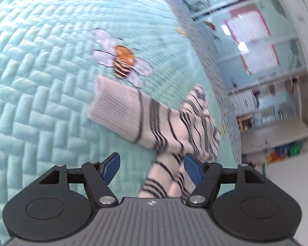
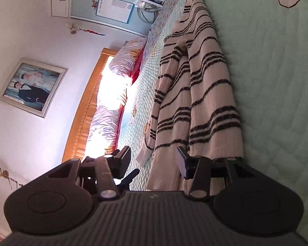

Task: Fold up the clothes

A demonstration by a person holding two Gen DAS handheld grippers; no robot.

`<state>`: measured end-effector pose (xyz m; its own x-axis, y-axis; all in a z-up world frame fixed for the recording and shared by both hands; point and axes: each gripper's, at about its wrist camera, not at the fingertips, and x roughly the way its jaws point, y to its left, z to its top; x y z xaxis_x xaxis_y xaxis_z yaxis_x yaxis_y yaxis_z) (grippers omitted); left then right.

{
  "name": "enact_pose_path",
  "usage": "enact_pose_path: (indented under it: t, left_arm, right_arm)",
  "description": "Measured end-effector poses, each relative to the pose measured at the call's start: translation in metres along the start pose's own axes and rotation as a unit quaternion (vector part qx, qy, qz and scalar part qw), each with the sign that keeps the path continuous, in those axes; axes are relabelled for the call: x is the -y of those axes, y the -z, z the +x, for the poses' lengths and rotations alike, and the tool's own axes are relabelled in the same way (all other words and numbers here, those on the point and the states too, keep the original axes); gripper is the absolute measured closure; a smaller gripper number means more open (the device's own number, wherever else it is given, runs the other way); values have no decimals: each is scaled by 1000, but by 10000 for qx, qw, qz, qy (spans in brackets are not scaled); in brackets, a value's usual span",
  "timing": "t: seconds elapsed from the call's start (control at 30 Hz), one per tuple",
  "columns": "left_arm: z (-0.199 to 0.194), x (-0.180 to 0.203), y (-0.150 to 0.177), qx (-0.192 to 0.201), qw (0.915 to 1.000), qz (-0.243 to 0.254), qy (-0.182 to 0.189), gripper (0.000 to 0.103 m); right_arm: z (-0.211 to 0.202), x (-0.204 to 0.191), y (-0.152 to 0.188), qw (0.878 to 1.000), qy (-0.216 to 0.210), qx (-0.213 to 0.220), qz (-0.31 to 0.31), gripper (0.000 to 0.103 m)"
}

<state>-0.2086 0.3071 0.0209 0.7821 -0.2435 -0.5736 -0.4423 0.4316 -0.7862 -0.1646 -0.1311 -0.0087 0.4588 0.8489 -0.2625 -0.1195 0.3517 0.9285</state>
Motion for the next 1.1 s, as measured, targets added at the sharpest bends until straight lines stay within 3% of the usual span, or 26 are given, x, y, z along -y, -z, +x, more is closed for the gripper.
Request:
enact_pose_path:
  t: [0.33, 0.63, 0.7, 0.77, 0.83, 0.87, 0.93, 1.0, 1.03, 1.1]
  left_arm:
    - [11, -26, -12, 191, 9934, -1124, 131, 32]
    - [21, -17, -6, 848, 9890, -1194, 222, 29]
    - [23, -16, -8, 994, 9876, -1198, 212, 34]
    - [28, -6, -13, 1089, 9903, -853, -85, 47]
    - [31, 4, -20, 1110, 9921, -514, -270, 69]
    - [33, 9, -24, 1121, 9924, -347, -359, 85]
    - [39, 20, -35, 1170, 9919, -42, -490, 85]
    - [35, 43, -42, 1283, 9888, 596, -484, 88]
    - [31, 60, -41, 1361, 9850, 979, -411, 88]
    - [21, 100, -30, 1485, 9694, 1949, -148, 89]
  right_arm:
    - [7, 5, -12, 9998, 17, 149, 134, 43]
    - [17, 9, -6, 9999, 114, 13, 112, 41]
    - [17, 9, -6, 9999, 146, -6, 86, 40]
    - [16, 9, -6, 9998, 154, -9, 87, 40]
    - [15, 9, -5, 9998, 195, -6, 60, 40]
    - [14, 9, -5, 9998, 213, -2, 39, 40]
    - [10, 9, -6, 9997, 242, 19, 4, 40]
    - [6, 10, -6, 9996, 266, 67, -10, 40]
    - [4, 10, -6, 9995, 283, 105, 6, 40]
    - [-2, 13, -7, 9994, 291, 188, 63, 40]
